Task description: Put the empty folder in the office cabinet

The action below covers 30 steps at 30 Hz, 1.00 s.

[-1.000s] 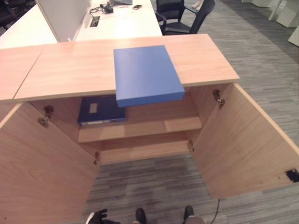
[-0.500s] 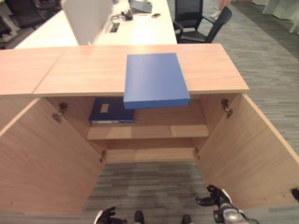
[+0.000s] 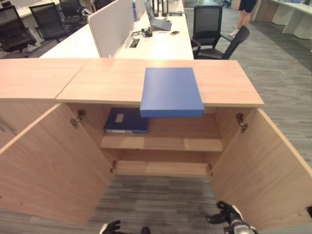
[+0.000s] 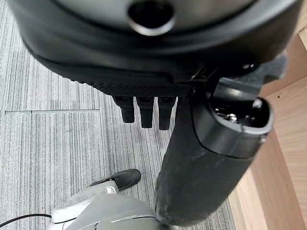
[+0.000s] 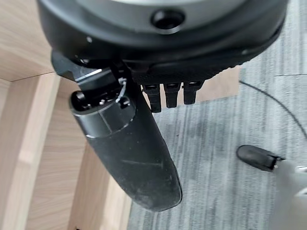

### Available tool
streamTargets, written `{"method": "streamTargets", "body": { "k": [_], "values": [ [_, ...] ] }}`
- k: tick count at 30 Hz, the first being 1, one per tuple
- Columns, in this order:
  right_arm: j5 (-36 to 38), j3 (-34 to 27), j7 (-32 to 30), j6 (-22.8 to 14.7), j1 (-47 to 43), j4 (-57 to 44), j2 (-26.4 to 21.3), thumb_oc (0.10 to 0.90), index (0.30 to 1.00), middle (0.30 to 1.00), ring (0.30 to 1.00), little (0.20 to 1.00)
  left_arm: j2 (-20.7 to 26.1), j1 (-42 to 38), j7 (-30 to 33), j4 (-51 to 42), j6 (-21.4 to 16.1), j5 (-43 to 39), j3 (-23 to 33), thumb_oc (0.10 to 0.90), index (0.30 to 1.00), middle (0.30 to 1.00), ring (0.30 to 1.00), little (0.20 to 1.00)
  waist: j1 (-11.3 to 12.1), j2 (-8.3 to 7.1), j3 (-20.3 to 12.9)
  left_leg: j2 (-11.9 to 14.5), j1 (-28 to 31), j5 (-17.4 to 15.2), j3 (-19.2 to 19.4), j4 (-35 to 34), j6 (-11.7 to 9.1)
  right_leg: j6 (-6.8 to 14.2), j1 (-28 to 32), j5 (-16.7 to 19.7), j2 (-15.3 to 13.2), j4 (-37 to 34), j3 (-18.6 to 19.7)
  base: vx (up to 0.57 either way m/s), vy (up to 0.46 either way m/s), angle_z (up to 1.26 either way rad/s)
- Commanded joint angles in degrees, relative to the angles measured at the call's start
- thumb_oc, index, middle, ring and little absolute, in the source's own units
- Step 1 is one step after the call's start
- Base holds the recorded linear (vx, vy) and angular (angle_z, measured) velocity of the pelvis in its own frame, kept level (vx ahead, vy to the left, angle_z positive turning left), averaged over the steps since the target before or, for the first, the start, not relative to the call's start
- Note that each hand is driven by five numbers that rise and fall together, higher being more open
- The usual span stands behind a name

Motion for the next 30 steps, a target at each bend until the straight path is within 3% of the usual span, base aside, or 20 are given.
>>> {"method": "streamTargets", "body": {
  "k": [1, 5, 10, 11, 12, 13, 16, 21, 30],
  "values": [
    [0.24, -0.52, -0.52, -2.47, -5.32, 0.20, -1.04, 0.800, 0.900, 0.900, 0.900, 0.900, 1.61, -5.50, 0.37, 0.53, -1.71, 0.28, -0.32, 0.800, 0.900, 0.900, 0.900, 0.900, 1.57, -0.87, 2.76, -2.66, 4.62, -8.48, -0.32, 0.11, -0.74, 1.01, 0.26, -6.12, 1.44, 0.42, 4.02, 0.00, 0.000, 0.00],
    [0.32, -0.86, -0.64, -2.69, -5.37, 0.90, -1.27, 0.800, 0.900, 0.900, 0.900, 0.900, 2.89, -5.92, 0.98, -5.30, -2.83, 1.01, -1.20, 0.800, 0.900, 0.900, 0.900, 0.900, 1.75, -0.77, 2.73, -2.52, 4.53, -8.45, -0.32, 0.11, -0.85, 1.16, 0.08, -6.01, 1.41, 0.42, 3.99, 0.00, -0.020, 0.03],
    [-0.29, -2.54, -0.84, -3.82, -4.97, 0.23, -2.51, 0.800, 0.900, 0.900, 0.900, 0.900, 8.94, -3.71, 5.60, -30.18, -5.43, 7.63, -0.37, 0.800, 0.900, 0.900, 0.900, 0.900, 2.51, -0.76, 3.47, -2.44, 4.54, -8.51, -0.63, 0.11, -0.97, 1.48, 0.43, -5.89, 1.25, 0.42, 3.41, -0.02, -0.033, 0.05],
    [-0.31, -2.51, -0.84, -3.83, -4.93, 0.23, -2.44, 0.800, 0.900, 0.900, 0.900, 0.900, 9.01, -3.41, 5.59, -30.62, -5.18, 7.76, -0.27, 0.800, 0.900, 0.900, 0.900, 0.900, 2.50, -0.81, 3.46, -2.44, 4.61, -8.54, -0.62, 0.11, -0.97, 1.48, 0.49, -5.92, 1.25, 0.42, 3.42, 0.00, -0.031, 0.06],
    [-0.58, -3.16, -1.20, -3.99, -4.88, 0.62, -2.37, 0.800, 0.900, 0.900, 0.900, 0.900, 10.44, -2.04, 8.05, -37.34, -5.54, 11.03, 1.32, 0.800, 0.900, 0.900, 0.900, 0.900, 2.88, -0.83, 3.55, -2.42, 4.61, -8.56, -0.82, 0.11, -1.04, 1.50, 0.73, -6.06, 1.29, 0.42, 3.14, 0.01, -0.018, 0.03],
    [-0.60, -3.10, -1.20, -4.00, -4.86, 0.65, -2.32, 0.800, 0.900, 0.900, 0.900, 0.900, 10.48, -1.75, 8.03, -37.72, -5.34, 11.14, 1.44, 0.800, 0.900, 0.900, 0.900, 0.900, 2.83, -0.88, 3.55, -2.42, 4.65, -8.57, -0.82, 0.11, -1.04, 1.50, 0.78, -6.08, 1.29, 0.42, 3.13, 0.02, -0.039, 0.03],
    [-1.72, -4.04, -3.02, -4.49, -3.93, 2.11, -0.84, 0.800, 0.900, 0.900, 0.900, 0.900, 13.43, 0.66, 18.70, -52.42, -4.83, 25.04, 7.07, 0.800, 0.900, 0.900, 0.900, 0.900, 3.86, -1.16, 3.40, -2.37, 4.97, -8.78, -1.33, 0.11, -1.32, 1.35, 1.65, -6.70, 1.43, 0.42, 2.50, 0.02, -0.046, 0.04],
    [-2.50, -2.20, -3.93, -4.04, -4.07, 4.66, 0.49, 0.800, 0.900, 0.900, 0.900, 0.900, 16.46, -1.18, 26.17, -63.15, -2.37, 36.24, 11.61, 0.800, 0.900, 0.900, 0.900, 0.900, 4.28, -1.30, 3.70, -1.46, 4.84, -8.72, -0.27, 0.11, -1.82, 1.71, 0.83, -6.39, 1.87, 0.42, 2.33, -0.03, -0.051, 0.04],
    [-2.62, -1.20, -2.85, -3.77, -3.08, 5.14, 0.09, 0.800, 0.900, 0.900, 0.900, 0.900, 24.29, -8.29, 27.62, -73.00, -1.52, 43.86, 14.33, 0.800, 0.900, 0.900, 0.900, 0.900, 2.66, -0.35, 3.07, -1.47, 5.04, -8.77, 0.06, 0.11, -2.14, 1.73, 0.96, -6.81, 1.99, 0.42, 2.77, 0.01, -0.006, -0.08]
  ]
}}
